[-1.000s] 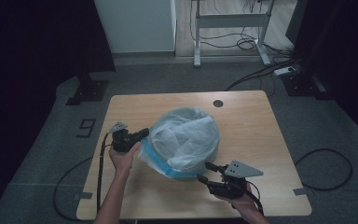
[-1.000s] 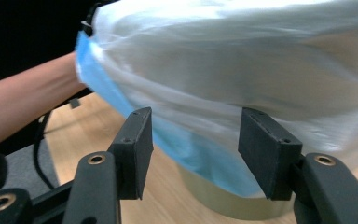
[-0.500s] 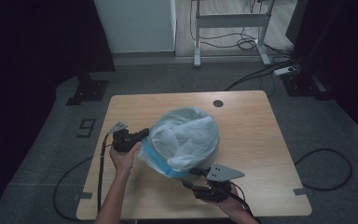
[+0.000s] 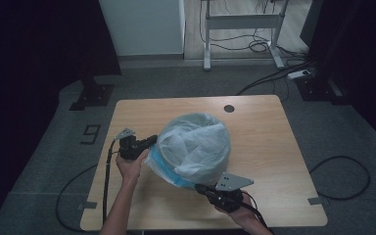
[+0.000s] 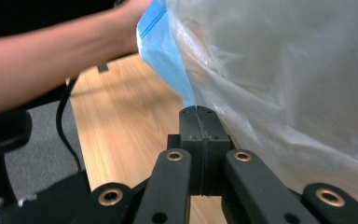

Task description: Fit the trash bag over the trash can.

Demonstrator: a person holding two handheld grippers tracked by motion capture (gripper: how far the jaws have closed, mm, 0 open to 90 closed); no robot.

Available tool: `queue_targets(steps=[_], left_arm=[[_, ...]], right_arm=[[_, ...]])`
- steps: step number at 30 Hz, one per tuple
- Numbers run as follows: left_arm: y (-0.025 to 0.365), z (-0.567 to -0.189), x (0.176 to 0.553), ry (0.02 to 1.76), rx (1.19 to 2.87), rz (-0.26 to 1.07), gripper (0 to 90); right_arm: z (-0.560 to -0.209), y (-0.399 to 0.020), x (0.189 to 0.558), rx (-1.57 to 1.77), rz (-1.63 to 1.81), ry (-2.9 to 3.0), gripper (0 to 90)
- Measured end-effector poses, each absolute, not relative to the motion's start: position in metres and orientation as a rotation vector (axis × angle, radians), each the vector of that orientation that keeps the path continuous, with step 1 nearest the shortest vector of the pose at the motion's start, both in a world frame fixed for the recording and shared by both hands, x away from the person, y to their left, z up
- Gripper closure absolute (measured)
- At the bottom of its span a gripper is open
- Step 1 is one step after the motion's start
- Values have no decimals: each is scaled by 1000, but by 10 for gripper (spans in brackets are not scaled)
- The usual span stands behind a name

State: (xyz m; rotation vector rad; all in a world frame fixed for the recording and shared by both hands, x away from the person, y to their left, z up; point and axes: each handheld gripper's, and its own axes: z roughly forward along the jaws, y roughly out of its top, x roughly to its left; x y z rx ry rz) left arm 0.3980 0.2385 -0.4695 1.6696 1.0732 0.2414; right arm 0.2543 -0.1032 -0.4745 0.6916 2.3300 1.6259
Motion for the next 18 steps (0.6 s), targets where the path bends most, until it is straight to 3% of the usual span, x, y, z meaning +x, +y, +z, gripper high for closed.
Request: queue_targets(steps=[18], left_arm=[[243,-468,397,1091,1694,218,882]], right_arm=[[-525,-146,273,891,1533,2420,892]])
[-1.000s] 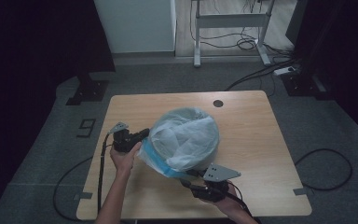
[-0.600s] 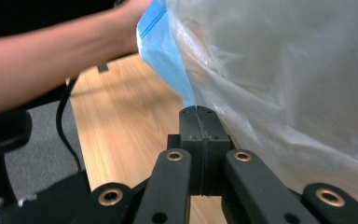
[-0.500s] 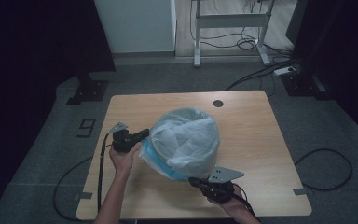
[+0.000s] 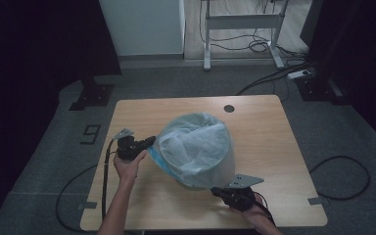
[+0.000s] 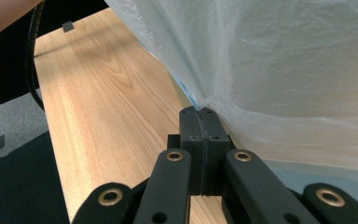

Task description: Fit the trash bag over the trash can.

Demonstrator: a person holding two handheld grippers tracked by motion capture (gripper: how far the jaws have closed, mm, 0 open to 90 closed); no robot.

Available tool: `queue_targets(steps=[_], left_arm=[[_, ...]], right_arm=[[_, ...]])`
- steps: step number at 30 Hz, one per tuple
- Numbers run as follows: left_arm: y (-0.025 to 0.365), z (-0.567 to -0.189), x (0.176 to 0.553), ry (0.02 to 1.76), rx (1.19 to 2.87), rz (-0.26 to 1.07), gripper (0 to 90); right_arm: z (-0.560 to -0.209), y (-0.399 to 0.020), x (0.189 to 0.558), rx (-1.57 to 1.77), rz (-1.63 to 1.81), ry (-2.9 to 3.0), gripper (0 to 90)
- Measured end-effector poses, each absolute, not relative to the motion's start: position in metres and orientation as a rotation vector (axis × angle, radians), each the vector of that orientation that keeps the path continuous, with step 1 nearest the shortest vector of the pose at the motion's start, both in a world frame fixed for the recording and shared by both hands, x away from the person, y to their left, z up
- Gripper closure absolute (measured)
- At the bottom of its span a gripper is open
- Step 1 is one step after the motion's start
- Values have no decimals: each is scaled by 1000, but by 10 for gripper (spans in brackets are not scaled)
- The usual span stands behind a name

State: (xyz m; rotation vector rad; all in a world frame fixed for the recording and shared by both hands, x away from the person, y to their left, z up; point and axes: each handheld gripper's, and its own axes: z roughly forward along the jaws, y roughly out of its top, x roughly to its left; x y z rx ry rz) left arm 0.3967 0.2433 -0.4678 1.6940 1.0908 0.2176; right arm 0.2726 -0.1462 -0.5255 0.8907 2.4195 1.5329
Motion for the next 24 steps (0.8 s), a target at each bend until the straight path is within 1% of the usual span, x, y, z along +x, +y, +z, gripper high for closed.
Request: queue_targets(steps=[3,4,6,7,9,10,11,13,15,19,24], left_arm=[[244,-468,396,1083,1701,199,873],[245,-467,396,1080,1704,198,865],[245,-467,395,1079,1704,201,837],[247,-464,393,1063,1699,216,776],[249,-461,390,1061,1695,251,643],[251,-459,389,1058,1685,265,547],[253,-458,388,1058,1678,270,472],[259,-455,385,1058,1667,290,368],[266,-453,383,1045,1654,287,310],[275,-447,379,994,1649,283,282],[274,-436,373,932,1662,262,289]], right_arm=[[-527,-147,275,894,1533,2419,891],[-526,-148,274,894,1546,2411,872],[-523,-150,272,893,1584,2383,783],[-520,-151,270,890,1620,2353,745],[-514,-153,267,874,1661,2318,709],[-510,-153,265,857,1684,2301,673],[-506,-154,262,850,1707,2280,637],[-502,-155,260,838,1732,2254,612],[-499,-158,257,827,1754,2232,585],[-496,-164,258,837,1762,2199,557],[-493,-177,264,909,1702,2137,501]])
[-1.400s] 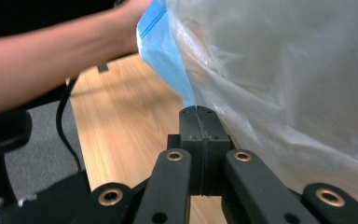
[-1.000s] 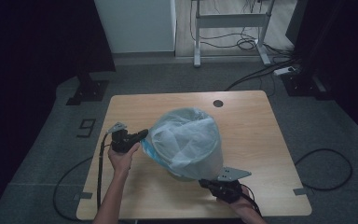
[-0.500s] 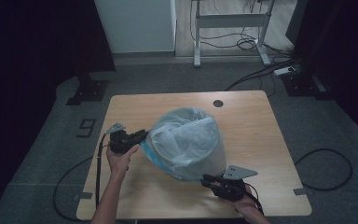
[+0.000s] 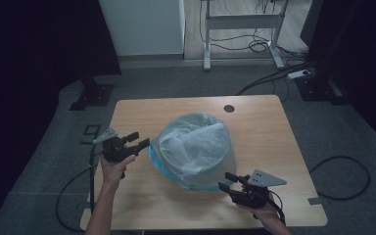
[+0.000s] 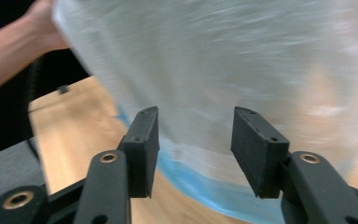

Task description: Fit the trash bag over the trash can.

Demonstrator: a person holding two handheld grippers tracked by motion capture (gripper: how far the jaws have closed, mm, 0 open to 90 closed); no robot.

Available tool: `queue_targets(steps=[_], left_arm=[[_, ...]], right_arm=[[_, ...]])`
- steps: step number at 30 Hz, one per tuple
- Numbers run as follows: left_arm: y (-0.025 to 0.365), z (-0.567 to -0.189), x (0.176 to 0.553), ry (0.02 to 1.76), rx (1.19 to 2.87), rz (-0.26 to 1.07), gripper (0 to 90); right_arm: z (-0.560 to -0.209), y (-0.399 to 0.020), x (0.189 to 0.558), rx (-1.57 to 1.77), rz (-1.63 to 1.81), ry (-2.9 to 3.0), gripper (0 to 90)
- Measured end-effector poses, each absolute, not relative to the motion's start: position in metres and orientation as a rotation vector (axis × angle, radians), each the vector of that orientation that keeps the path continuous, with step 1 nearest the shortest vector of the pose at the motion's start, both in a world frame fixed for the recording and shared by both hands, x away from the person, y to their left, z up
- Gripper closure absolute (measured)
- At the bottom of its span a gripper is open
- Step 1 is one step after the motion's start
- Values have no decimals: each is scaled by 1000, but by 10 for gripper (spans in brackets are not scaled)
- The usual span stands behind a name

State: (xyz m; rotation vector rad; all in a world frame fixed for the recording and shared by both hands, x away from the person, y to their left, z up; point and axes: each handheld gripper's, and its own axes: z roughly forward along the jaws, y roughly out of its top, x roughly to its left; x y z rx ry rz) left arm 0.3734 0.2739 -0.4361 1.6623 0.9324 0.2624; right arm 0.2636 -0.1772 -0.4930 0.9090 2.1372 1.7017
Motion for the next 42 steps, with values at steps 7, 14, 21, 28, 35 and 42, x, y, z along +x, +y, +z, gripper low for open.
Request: queue_targets(steps=[7,14,21,28,35,42], left_arm=[[258,-403,365,777,1735,264,308],[233,-377,366,623,1855,248,326],[218,-369,376,573,1878,183,344],[196,-366,385,559,1962,180,362],[183,-369,390,540,2020,165,431],[164,-360,404,544,2154,195,513]], right_arm=[[-491,-202,272,1004,1700,2040,469],[-491,-221,273,1067,1732,1985,470],[-493,-228,272,1095,1726,1972,483],[-494,-234,270,1102,1725,1964,489],[-493,-240,265,1097,1721,1955,492],[-494,-242,266,1127,1720,1947,492]])
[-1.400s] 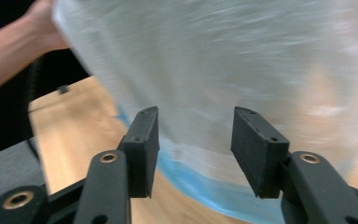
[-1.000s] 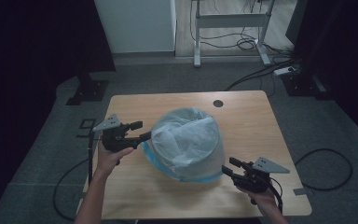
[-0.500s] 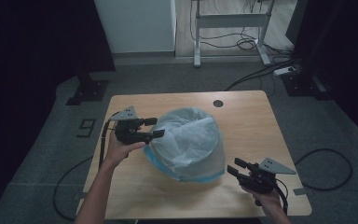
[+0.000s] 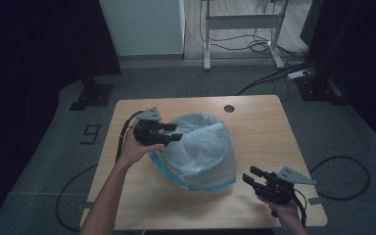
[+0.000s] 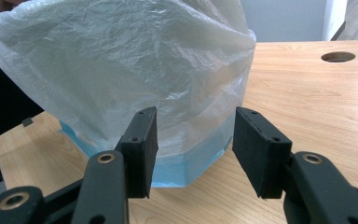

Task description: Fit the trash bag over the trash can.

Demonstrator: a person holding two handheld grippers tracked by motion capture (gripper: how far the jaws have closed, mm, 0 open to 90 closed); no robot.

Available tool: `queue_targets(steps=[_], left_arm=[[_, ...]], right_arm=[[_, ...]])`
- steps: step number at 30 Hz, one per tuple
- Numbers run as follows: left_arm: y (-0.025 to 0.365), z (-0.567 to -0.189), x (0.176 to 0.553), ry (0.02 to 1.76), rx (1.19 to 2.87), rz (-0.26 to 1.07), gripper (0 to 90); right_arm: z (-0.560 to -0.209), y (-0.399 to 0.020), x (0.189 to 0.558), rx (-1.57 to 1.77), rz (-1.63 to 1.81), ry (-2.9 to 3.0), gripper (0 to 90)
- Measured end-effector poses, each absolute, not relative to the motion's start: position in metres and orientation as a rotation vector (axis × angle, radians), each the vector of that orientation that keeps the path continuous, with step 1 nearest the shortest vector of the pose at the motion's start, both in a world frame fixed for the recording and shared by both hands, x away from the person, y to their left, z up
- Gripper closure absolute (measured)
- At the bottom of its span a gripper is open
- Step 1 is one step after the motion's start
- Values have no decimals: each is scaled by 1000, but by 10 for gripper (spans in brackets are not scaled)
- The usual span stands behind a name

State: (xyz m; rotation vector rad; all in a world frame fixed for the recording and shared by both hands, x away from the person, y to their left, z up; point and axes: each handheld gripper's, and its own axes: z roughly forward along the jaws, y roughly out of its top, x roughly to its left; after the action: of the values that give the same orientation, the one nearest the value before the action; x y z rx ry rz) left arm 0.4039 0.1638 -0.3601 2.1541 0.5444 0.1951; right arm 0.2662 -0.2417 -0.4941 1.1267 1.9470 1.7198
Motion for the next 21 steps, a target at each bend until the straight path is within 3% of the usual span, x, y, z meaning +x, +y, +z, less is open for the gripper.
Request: queue_targets(steps=[6,14,21], left_arm=[[149,-367,412,543,2280,171,592],[137,-368,414,542,2383,201,630],[143,-352,409,502,2296,192,590]], right_arm=[[-495,-244,267,1141,1716,1944,492],[-495,-244,266,1149,1713,1946,494],[-495,-245,266,1156,1713,1943,494]])
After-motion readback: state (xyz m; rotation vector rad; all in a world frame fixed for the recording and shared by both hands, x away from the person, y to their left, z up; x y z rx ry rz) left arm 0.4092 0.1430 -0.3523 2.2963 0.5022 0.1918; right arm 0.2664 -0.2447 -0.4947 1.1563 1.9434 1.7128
